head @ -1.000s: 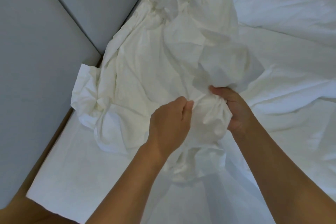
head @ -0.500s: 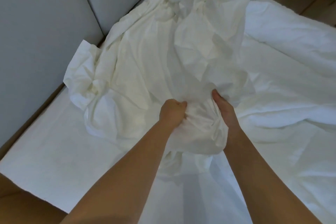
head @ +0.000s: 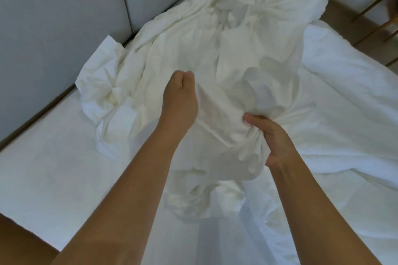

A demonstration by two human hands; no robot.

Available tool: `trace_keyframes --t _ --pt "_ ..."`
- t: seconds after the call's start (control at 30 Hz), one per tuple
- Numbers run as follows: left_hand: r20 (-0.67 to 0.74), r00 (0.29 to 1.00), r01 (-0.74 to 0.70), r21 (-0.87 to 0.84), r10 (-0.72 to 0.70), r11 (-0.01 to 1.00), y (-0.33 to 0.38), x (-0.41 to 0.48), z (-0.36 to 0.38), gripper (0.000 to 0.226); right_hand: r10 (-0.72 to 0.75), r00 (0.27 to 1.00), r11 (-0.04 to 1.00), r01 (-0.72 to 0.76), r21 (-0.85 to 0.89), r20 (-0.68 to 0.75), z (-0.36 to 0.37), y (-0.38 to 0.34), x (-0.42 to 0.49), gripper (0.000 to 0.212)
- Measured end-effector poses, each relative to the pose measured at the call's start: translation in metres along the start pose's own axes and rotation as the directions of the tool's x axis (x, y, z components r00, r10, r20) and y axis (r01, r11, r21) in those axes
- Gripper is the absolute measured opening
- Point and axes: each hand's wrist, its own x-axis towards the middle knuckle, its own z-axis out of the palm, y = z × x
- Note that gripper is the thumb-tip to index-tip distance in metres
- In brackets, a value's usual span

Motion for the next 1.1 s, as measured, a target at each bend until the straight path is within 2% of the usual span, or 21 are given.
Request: trace_keyframes --t 0.07,0.17,0.2,0.27,0.33,0.37,0.4,0.47,0.53,0.57,0.63,0.7,0.77,0.8,0.87,0.97,1.0,1.07,1.1 --pt "0.019 0.997 -0.068 -0.023 0.069 0.997 0.014 -0.006 0.004 0.032 -0.048 0.998 0.999 0.048 0.015 0.037 0.011 -0.010 0.003 0.021" --pt "0.206 0.976 -0.092 0.086 0.073 0.992 0.015 -0.016 0.017 0.030 -0.065 0.992 0.996 0.057 0.074 0.106 0.028 -0.016 0.011 0.022" --pt "0.279 0.958 -0.117 0.176 0.065 0.978 0.012 -0.019 0.019 0.029 -0.048 0.990 0.996 0.037 0.083 0.129 0.034 -0.013 0.012 0.022" --pt "0.411 0.904 -0.279 0.362 0.116 0.890 0.001 -0.025 0.018 0.026 0.027 0.986 0.995 -0.043 0.091 0.165 0.041 -0.003 0.013 0.025" --pt "0.521 0.837 -0.422 0.420 0.167 0.803 -0.011 -0.032 0.014 0.024 0.089 0.981 0.988 -0.109 0.113 0.171 0.040 0.008 0.013 0.041" --pt "0.564 0.809 -0.442 0.396 0.167 0.805 -0.014 -0.033 0.012 0.024 0.091 0.985 0.987 -0.110 0.121 0.148 0.035 0.013 0.015 0.045" --pt "0.604 0.784 -0.431 0.361 0.145 0.827 -0.016 -0.031 0.008 0.025 0.090 0.989 0.988 -0.104 0.115 0.121 0.034 0.014 0.016 0.041" --pt "0.649 0.760 -0.304 0.301 0.040 0.904 -0.017 -0.016 0.000 0.030 0.064 0.996 0.982 -0.074 0.175 0.063 0.034 0.017 0.021 0.012" --pt "0.589 0.803 -0.071 0.235 -0.084 0.969 -0.021 0.003 -0.006 0.033 0.078 0.995 0.965 -0.091 0.248 0.061 0.036 0.019 0.027 0.028" --pt "0.522 0.840 0.022 0.242 -0.149 0.970 -0.023 0.013 -0.008 0.034 0.086 0.994 0.960 -0.099 0.263 0.063 0.037 0.022 0.030 0.032" --pt "0.403 0.886 0.059 0.390 -0.228 0.919 -0.031 0.026 -0.007 0.041 0.124 0.992 0.965 -0.129 0.230 0.037 0.044 0.026 0.031 0.031" --pt "0.401 0.863 0.077 0.497 -0.308 0.864 -0.039 0.033 -0.002 0.048 0.164 0.986 0.967 -0.168 0.190 0.036 0.049 0.031 0.031 0.043" --pt "0.437 0.828 0.140 0.447 -0.352 0.884 -0.045 0.035 0.002 0.044 0.181 0.983 0.970 -0.183 0.163 0.023 0.050 0.035 0.032 0.053" --pt "0.443 0.833 0.159 0.384 -0.333 0.910 -0.046 0.035 0.003 0.038 0.184 0.982 0.970 -0.188 0.152 0.035 0.050 0.036 0.032 0.049" --pt "0.426 0.874 0.100 0.315 -0.234 0.944 -0.044 0.034 0.001 0.033 0.226 0.973 0.966 -0.230 0.121 0.049 0.047 0.035 0.031 0.041" --pt "0.380 0.925 -0.112 0.322 -0.020 0.940 -0.031 0.032 -0.002 0.025 0.328 0.943 0.944 -0.325 -0.047 0.062 0.039 0.024 0.032 0.063" --pt "0.372 0.926 -0.187 0.323 0.057 0.928 -0.026 0.032 -0.002 0.024 0.348 0.935 0.934 -0.339 -0.111 0.071 0.038 0.018 0.032 0.065" --pt "0.349 0.922 -0.284 0.324 0.165 0.903 -0.014 0.034 -0.003 0.030 0.318 0.944 0.938 -0.300 -0.174 0.087 0.041 0.007 0.035 0.065" --pt "0.325 0.929 -0.283 0.308 0.180 0.908 -0.010 0.038 -0.004 0.034 0.266 0.959 0.955 -0.249 -0.161 0.096 0.045 0.003 0.038 0.063"
